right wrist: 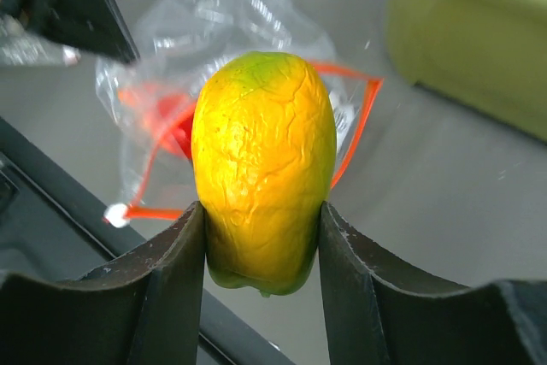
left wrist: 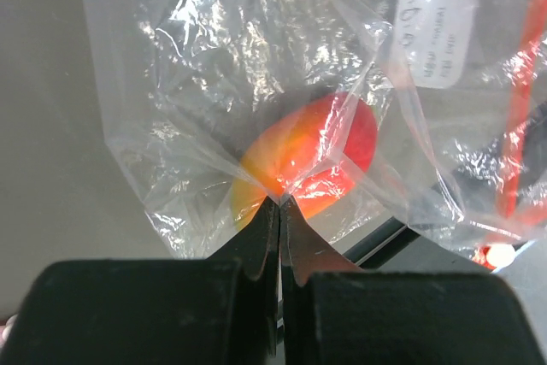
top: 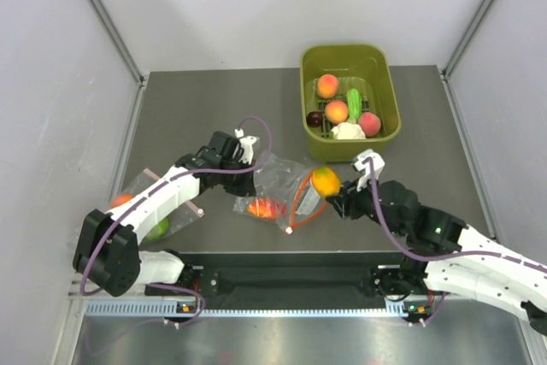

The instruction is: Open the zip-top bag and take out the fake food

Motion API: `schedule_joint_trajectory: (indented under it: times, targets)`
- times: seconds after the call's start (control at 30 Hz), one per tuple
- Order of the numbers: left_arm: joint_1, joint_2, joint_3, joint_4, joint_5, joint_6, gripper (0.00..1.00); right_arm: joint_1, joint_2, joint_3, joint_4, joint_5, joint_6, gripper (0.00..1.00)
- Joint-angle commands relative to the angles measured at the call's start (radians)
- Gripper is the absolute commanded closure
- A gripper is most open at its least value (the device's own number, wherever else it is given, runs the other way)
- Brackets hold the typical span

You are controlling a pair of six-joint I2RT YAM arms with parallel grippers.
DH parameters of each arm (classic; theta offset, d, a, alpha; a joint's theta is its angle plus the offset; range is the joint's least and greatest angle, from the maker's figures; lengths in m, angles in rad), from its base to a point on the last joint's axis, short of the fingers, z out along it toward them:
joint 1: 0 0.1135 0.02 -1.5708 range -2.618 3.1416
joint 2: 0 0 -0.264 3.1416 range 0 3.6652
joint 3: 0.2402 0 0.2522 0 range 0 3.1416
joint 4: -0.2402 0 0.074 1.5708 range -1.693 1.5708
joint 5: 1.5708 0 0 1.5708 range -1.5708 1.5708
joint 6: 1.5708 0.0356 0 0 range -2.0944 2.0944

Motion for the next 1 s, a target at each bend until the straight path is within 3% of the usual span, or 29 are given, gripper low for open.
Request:
schedule_joint_trajectory:
  times: [0.0, 0.23, 0.37, 0.5, 0.8, 0.9, 0.97]
  targets:
    - [0.003, -0.040, -0.008, 0.006, 0.014, -0.011, 1.00, 0.013, -0.053, 0.112, -0.089, 0.092, -0.010, 0.98]
    - [0.005, -0.065, -0.020, 0.012, 0.037, -0.016, 1.00, -0.018, 0.023, 0.241, -0.053, 0.212, -0.107, 0.97]
    - [0.005, -0.069, -0.020, 0.013, 0.045, -0.016, 1.00, -0.163, 0.149, 0.313, 0.070, 0.110, -0.191, 0.97]
    - [0.003, -0.078, -0.029, 0.018, 0.051, -0.017, 1.00, -0.462, 0.278, 0.373, 0.191, -0.169, -0.193, 0.97]
    - [0.002, -0.086, -0.032, 0.023, 0.056, -0.019, 1.00, -0.684, 0.636, 0.521, 0.285, -0.302, -0.227, 0.96]
    - [0.002, -0.085, -0.034, 0.021, 0.059, -0.019, 1.00, -0.710, 0.687, 0.545, 0.292, -0.268, -0.231, 0.86]
    - [0.002, -0.081, -0.032, 0.023, 0.063, -0.019, 1.00, -0.727, 0.707, 0.564, 0.277, -0.263, -0.230, 0.53]
